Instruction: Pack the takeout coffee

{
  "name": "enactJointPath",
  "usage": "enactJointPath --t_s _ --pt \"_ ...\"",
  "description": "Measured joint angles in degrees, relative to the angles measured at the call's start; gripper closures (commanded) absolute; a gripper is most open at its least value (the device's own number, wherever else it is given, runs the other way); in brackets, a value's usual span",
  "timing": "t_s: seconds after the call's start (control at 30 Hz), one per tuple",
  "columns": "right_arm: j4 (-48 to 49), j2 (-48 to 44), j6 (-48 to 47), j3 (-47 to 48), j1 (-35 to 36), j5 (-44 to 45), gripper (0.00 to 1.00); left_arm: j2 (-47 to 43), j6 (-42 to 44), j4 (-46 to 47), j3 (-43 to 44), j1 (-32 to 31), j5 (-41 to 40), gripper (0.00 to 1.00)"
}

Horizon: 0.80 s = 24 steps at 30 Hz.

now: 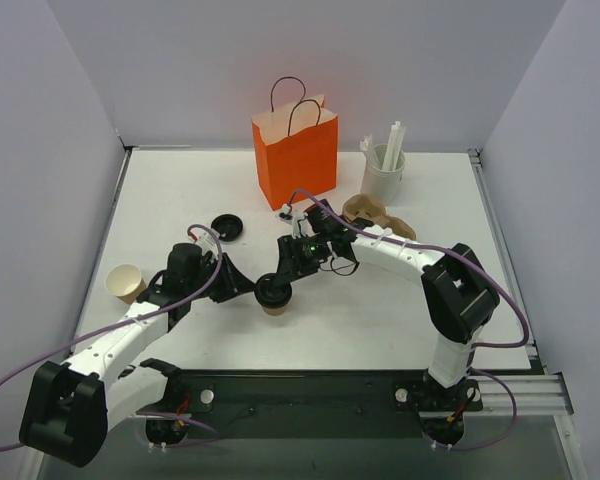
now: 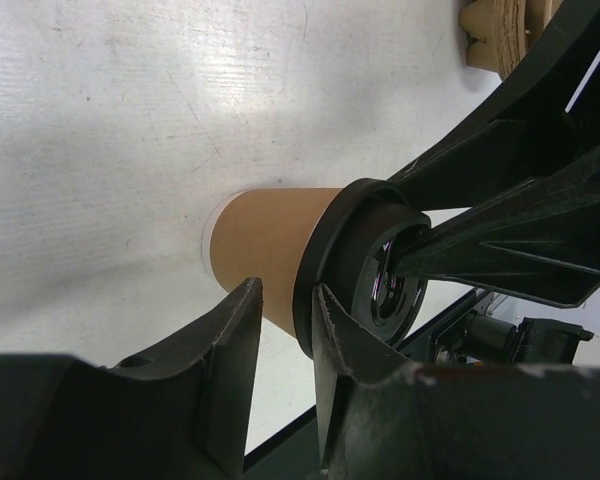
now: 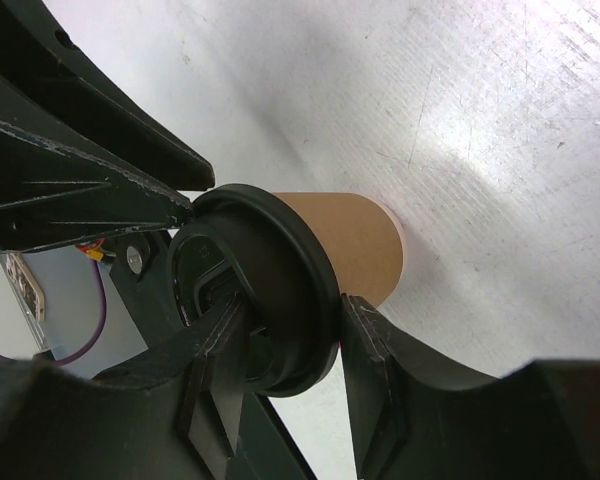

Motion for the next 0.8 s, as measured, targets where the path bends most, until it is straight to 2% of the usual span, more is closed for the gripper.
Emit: enactJointPath --t_s 0.43,0.8 --pt "4.28 0.02 1.05 -2.38 -0.85 -2.25 0.66 0.61 -3.26 -2.45 1.01 -3.96 -7.74 0.66" --pt "1.33 0.79 -0.72 -0.28 -0.83 -2.32 0.63 -0.17 -3.91 -6.64 3.21 -5.95 -10.93 0.64"
